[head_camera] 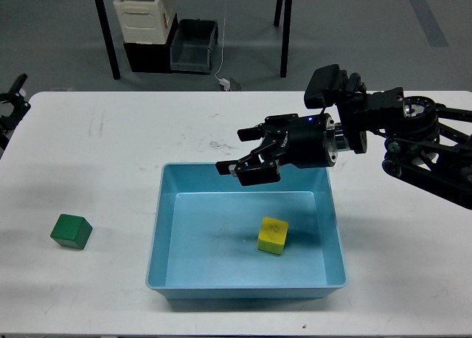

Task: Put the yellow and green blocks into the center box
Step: 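Raise the open right gripper out of the tub and withdraw it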

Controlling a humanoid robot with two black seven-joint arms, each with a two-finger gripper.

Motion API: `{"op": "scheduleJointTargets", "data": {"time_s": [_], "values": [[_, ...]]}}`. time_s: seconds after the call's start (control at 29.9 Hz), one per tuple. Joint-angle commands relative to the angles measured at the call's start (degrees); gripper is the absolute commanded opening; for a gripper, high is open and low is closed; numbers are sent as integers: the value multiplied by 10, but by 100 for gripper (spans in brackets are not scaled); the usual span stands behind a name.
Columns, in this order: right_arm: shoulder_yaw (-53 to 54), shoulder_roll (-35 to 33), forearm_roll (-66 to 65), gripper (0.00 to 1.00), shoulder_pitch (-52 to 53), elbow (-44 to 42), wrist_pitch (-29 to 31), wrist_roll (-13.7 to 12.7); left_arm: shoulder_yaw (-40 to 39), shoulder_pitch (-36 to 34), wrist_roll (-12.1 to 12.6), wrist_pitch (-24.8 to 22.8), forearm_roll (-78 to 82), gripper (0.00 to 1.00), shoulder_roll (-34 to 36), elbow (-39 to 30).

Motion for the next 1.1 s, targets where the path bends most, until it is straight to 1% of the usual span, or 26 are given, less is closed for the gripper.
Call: {"op": "scheduleJointTargets", "data": {"time_s": [0.0, 0.03, 0.07, 0.13, 0.17, 0.23, 0.33, 0.37, 0.4, 0.47, 0.57, 0.7, 0.8, 0.87, 1.0, 1.07], "values": [[88, 15, 1, 99, -68, 4, -56, 0, -1, -22, -87, 12, 185, 100, 17, -1], [114, 20, 1, 100, -90, 5, -68, 0, -2, -26, -102, 23, 223, 100, 17, 0], [141, 25, 4, 100, -111, 6, -80, 0, -2, -31, -109, 39, 252, 100, 17, -1], [195, 37, 27, 100, -154, 12, -86, 0, -1, -39, -108, 78, 281, 100, 16, 0], [219, 40, 47, 100, -172, 18, -86, 0, -1, -44, -109, 86, 284, 100, 17, 0], [270, 45, 104, 100, -213, 33, -85, 0, 1, -60, -112, 80, 285, 100, 17, 2], [344, 48, 184, 100, -266, 63, -85, 0, 2, -68, -123, 37, 289, 100, 38, 19], [374, 53, 206, 100, -287, 71, -85, -7, 4, -71, -137, 21, 290, 100, 52, 24], [408, 60, 229, 100, -313, 78, -83, -27, 5, -74, -162, 3, 296, 100, 70, 27], [467, 66, 265, 100, -356, 97, -82, -56, 6, -75, -220, -26, 325, 100, 100, 32], [539, 66, 323, 100, -422, 126, -76, -87, 19, -76, -220, -63, 425, 100, 141, 32], [607, 64, 424, 100, -506, 137, -46, -106, 54, -80, -220, -74, 595, 100, 181, 27], [638, 59, 493, 100, -559, 137, -29, -106, 99, -77, -220, -75, 689, 100, 209, 15], [655, 56, 516, 100, -593, 138, -29, -102, 137, -77, -220, -75, 731, 100, 242, 1], [686, 56, 520, 100, -649, 144, -28, -95, 231, -78, -220, -65, 808, 100, 321, -23], [695, 56, 521, 100, -672, 149, -28, -87, 264, -87, -220, -61, 848, 100, 343, -34]]}}
